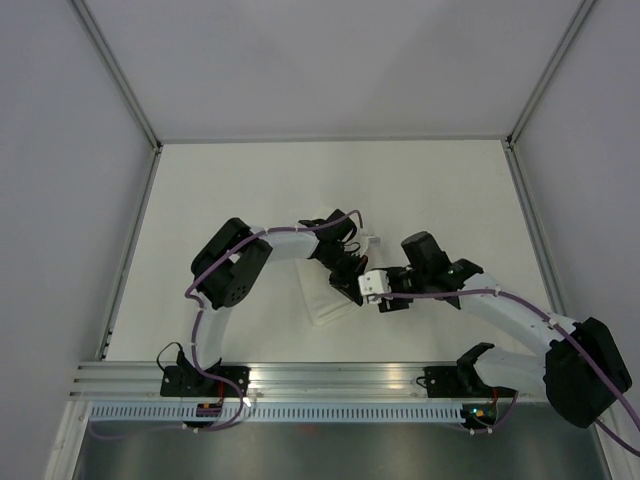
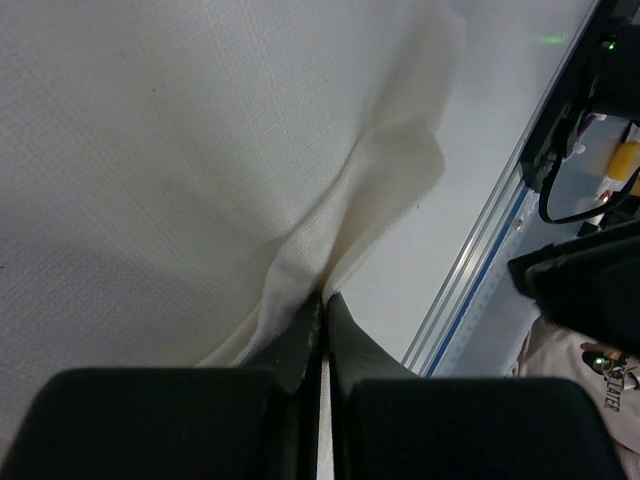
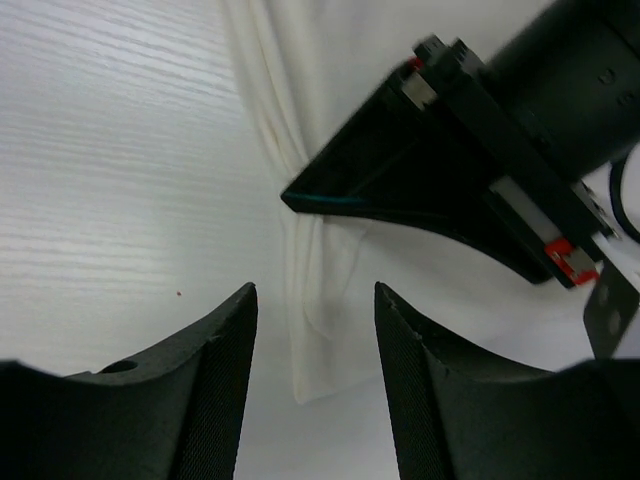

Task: Fold the napkin, place the utensils inside, and roll it up
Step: Roll the napkin at the center of the board.

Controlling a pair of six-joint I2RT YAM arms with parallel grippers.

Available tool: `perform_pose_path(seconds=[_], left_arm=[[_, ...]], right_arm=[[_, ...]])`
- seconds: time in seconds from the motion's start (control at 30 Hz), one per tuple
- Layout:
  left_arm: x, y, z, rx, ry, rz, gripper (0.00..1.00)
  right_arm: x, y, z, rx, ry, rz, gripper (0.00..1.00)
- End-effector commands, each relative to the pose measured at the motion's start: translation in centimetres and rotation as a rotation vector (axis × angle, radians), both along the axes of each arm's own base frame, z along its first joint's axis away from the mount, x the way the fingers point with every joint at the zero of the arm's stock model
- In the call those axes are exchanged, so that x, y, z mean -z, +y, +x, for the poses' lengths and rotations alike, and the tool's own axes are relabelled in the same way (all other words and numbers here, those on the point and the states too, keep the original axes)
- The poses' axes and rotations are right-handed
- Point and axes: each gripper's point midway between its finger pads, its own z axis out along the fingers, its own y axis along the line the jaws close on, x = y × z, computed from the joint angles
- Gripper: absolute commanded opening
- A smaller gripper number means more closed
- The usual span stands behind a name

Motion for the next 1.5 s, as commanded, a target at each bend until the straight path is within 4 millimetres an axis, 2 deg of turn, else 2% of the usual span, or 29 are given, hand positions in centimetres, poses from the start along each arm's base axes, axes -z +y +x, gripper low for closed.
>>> perform_pose_path(seconds=[0.0,0.17,0.43,0.57,1.07,1.4,1.43,1.47], left_arm=[[2.6,1.4,-0.5,0.001,0.028,0.099,0.02],[2.8,1.5,-0.5,0.002,0.03,0.101,0.02],[2.7,1.5,-0.5,0.004,0.022,0.101,0.02],[2.6,1.6,-0.5,0.003,0.02,0.102,0.02],[2.5,1.8,-0.7,0.006,0.026,0.104,0.02],[2.5,1.6,-0.7,0.012,0.032,0.094,0.02],[2.3,1.5,-0.6,0.011,0.032,0.09,0.02],[2.2,1.5,-0.6,0.012,0.034,0.088,0.02]], right_arm=[[0.6,1.7,-0.3,-0.012,-0.068,-0.004,0.56],[1.8,2.7,-1.1,-0.026,-0.087,-0.034,0.54],[3.3,2.8,0.4,0.043,-0.155,-0.061,0.52],[4.4,2.5,0.1,0.033,-0.142,-0.086,0.5],[5.7,2.3,0.3,0.046,-0.187,-0.099,0.51],[7.3,2.0,0.3,0.043,-0.22,-0.128,0.46],[7.4,1.9,0.4,0.044,-0.224,-0.131,0.39],[7.4,1.9,0.4,0.043,-0.224,-0.127,0.39]])
